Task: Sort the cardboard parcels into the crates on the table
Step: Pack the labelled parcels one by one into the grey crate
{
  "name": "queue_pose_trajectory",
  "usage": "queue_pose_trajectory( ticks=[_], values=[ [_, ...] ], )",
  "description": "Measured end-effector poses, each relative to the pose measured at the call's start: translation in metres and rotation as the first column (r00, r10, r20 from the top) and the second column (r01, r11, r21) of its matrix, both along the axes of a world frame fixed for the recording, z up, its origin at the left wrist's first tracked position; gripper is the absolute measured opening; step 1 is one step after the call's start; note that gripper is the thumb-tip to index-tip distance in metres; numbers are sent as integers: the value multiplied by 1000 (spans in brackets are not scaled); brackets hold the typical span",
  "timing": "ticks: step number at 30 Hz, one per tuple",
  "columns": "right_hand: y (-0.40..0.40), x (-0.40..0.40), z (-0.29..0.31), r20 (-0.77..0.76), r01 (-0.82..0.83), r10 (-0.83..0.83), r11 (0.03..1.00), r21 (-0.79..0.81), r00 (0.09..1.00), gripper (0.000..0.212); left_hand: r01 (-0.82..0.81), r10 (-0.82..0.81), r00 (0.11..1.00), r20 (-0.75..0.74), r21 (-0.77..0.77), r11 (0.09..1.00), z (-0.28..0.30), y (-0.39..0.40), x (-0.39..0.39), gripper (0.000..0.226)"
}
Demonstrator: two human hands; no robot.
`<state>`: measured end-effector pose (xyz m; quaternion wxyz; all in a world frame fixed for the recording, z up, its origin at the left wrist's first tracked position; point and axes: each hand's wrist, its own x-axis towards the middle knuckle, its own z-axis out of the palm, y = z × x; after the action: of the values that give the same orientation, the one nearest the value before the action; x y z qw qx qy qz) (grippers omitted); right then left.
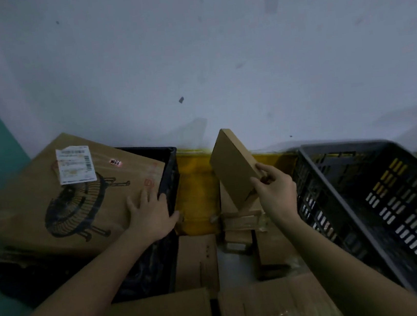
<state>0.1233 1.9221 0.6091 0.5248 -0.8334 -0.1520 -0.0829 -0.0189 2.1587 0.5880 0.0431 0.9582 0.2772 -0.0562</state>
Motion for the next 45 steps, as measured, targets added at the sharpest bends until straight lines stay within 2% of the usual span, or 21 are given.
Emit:
queue_pose_trajectory(
  ticks=[2, 3, 4, 5, 6, 7, 8, 9, 11, 13, 15, 17, 18, 20, 22, 25, 27, 31, 36, 40, 45],
  values=[
    [-13, 4, 9, 88, -43, 44, 999, -6, 995, 42, -13, 47, 974, 220, -151, 988, 19, -21, 14, 67],
    [-20, 6, 13, 159, -74, 78, 997, -34, 984, 42, -2, 116, 939, 323, -334, 943, 30, -37, 23, 66],
    [-27, 7, 17, 251, -112, 130, 990, -85, 959, 42, 28, 227, 904, 363, -579, 815, 42, -56, 34, 66],
    [-35, 7, 20, 357, -155, 202, 975, -157, 912, 42, 66, 348, 882, 319, -814, 577, 54, -77, 44, 68],
    [-42, 7, 22, 468, -187, 285, 951, -245, 836, 42, 88, 434, 875, 215, -952, 295, 63, -99, 55, 67],
    [-50, 5, 23, 561, -198, 362, 922, -332, 744, 43, 108, 475, 871, 122, -993, 56, 70, -120, 65, 62],
    [-57, 3, 24, 618, -203, 429, 892, -404, 659, 43, 132, 508, 859, 70, -987, -87, 76, -139, 75, 63],
    [-64, 2, 24, 641, -223, 481, 868, -444, 598, 40, 158, 546, 836, 50, -976, -151, 80, -155, 85, 60],
    [-81, 1, 26, 568, -365, 558, 828, -425, 605, 36, 219, 611, 786, 91, -966, -138, 81, -184, 99, 44],
    [-102, 5, 36, 377, -516, 561, 827, -222, 737, 36, 258, 624, 765, 161, -964, -69, 80, -201, 106, 35],
    [-125, 21, 44, 302, -408, 403, 912, -48, 864, 37, 257, 610, 770, 186, -966, -30, 82, -211, 108, 37],
    [-149, 47, 50, 270, -181, 184, 983, -39, 945, 38, 236, 574, 795, 197, -972, 7, 85, -219, 107, 40],
    [-160, 59, 52, 165, -151, 154, 988, -27, 974, 41, 233, 558, 803, 208, -972, 28, 86, -223, 106, 40],
    [-178, 73, 55, -172, -256, 274, 959, 120, 946, 43, 247, 562, 795, 230, -968, 47, 87, -232, 105, 38],
    [-188, 75, 52, -367, -350, 438, 893, 283, 821, 38, 278, 602, 758, 250, -959, 49, 86, -243, 105, 36],
    [-189, 69, 47, -334, -400, 504, 853, 334, 796, 24, 291, 648, 720, 250, -956, 46, 87, -260, 106, 33],
    [-187, 68, 50, -306, -393, 512, 840, 375, 803, 28, 268, 619, 744, 251, -961, 68, 88, -266, 106, 35],
    [-191, 66, 58, -262, -393, 522, 820, 415, 812, 30, 199, 559, 783, 273, -961, 190, 88, -264, 104, 43],
    [-190, 63, 62, -300, -322, 455, 858, 400, 838, 35, 249, 657, 652, 379, -925, 287, 87, -261, 103, 67],
    [-196, 52, 63, -370, -288, 464, 850, 441, 805, 42, 309, 701, 568, 430, -902, 303, 86, -261, 103, 64],
    [-217, 45, 53, -364, -91, 318, 849, 521, 876, 29, 386, 647, 631, 428, -897, 217, 69, -278, 102, 63]
  ],
)
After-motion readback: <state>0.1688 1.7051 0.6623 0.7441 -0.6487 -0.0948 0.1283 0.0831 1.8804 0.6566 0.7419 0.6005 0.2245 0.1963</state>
